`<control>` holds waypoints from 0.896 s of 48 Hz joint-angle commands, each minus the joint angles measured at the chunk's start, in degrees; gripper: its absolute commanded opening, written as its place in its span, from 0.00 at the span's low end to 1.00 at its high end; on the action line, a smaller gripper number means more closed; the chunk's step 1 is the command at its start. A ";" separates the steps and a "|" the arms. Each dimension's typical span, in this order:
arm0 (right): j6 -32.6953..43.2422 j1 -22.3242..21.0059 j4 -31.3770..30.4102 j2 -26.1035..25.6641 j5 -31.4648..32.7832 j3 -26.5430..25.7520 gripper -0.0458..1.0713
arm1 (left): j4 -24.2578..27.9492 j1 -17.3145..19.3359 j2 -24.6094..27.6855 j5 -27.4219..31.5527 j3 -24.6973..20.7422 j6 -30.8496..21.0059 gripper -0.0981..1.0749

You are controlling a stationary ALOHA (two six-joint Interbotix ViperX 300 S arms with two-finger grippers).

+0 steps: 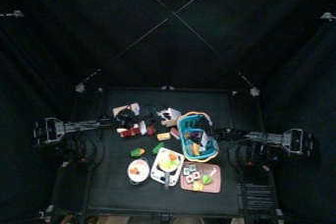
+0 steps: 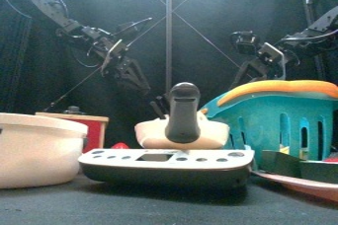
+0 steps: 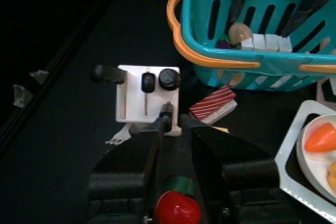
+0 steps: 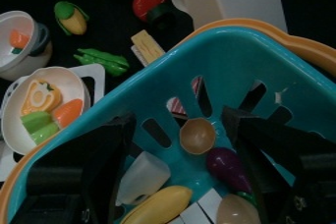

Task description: Grab knife sharpener

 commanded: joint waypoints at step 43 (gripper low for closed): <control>0.00 -0.18 0.09 -0.44 -0.09 -1.23 0.94 | 16.88 -0.70 8.96 -0.35 -10.63 18.81 0.73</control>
